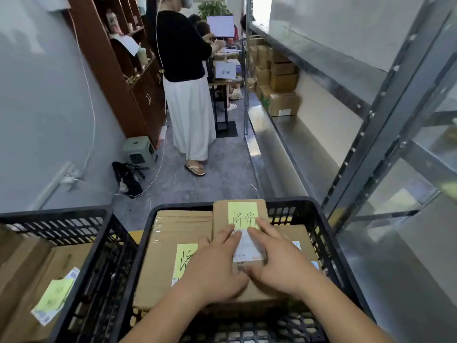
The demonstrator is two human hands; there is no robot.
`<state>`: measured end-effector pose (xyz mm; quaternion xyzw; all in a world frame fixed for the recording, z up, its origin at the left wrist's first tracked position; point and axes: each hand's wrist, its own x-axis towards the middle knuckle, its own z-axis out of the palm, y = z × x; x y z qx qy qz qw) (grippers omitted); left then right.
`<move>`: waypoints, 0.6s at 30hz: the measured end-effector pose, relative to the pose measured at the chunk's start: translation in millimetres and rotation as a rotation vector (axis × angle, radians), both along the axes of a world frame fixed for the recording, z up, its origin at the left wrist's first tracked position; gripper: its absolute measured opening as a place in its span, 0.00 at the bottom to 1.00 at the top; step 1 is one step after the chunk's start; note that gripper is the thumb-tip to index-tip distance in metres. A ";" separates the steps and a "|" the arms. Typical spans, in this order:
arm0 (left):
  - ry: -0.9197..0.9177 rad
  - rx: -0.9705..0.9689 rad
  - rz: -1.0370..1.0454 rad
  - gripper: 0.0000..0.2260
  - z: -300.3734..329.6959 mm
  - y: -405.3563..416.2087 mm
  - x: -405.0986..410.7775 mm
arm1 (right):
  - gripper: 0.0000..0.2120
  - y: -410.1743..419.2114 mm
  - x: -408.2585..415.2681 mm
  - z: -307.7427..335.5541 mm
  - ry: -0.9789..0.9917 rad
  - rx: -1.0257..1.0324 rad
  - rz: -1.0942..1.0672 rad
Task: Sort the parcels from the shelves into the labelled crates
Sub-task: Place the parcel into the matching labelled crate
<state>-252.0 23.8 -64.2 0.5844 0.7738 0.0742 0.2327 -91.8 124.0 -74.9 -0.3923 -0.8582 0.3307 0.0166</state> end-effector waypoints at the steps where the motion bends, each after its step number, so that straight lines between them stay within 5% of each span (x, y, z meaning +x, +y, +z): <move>1: 0.008 -0.001 0.014 0.39 -1.0 1.2 2.4 | 0.45 1.9 0.5 -2.7 -0.008 0.000 0.006; 10: 0.161 -0.037 0.016 0.37 0.3 -0.2 11.6 | 0.42 -0.6 9.5 2.8 -0.138 0.136 0.073; 18: 0.263 0.176 -0.157 0.31 3.9 -18.8 33.5 | 0.35 -47.8 62.2 24.5 -0.187 0.281 -0.103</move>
